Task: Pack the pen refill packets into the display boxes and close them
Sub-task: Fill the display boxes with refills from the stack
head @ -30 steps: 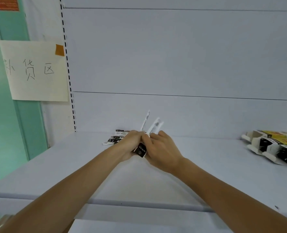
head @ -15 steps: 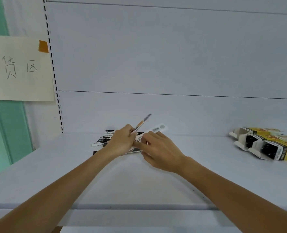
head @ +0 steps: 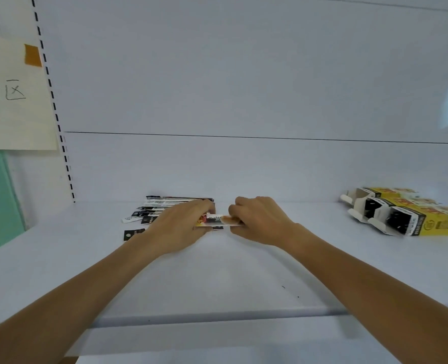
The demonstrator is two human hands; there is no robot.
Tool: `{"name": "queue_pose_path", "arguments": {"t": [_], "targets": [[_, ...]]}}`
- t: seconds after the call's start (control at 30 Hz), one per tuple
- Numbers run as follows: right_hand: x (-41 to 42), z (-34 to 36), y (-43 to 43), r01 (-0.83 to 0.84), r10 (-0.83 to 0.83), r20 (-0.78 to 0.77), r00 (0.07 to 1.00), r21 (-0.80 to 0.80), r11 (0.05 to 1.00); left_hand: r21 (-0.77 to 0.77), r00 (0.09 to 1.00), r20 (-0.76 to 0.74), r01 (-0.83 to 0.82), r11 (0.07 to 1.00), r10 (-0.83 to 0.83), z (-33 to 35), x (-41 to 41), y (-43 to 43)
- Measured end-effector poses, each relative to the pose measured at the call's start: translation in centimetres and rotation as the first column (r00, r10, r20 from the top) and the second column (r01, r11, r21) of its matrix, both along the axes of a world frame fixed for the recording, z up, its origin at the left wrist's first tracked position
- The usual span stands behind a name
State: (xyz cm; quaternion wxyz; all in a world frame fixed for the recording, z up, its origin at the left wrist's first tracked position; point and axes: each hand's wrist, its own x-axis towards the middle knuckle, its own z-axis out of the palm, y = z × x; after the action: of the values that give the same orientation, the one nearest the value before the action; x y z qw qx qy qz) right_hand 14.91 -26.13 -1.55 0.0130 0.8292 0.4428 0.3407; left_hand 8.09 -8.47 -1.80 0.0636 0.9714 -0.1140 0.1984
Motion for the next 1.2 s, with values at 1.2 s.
{"name": "queue_pose_path", "arguments": {"t": [1.2], "targets": [[13.7,2.5,-43.1,0.225,-0.198,-0.247,0.949,0.086,0.971,-0.027,0.996,-0.051,-0.076,0.997,0.075,0.5,12.0,-29.4]]}}
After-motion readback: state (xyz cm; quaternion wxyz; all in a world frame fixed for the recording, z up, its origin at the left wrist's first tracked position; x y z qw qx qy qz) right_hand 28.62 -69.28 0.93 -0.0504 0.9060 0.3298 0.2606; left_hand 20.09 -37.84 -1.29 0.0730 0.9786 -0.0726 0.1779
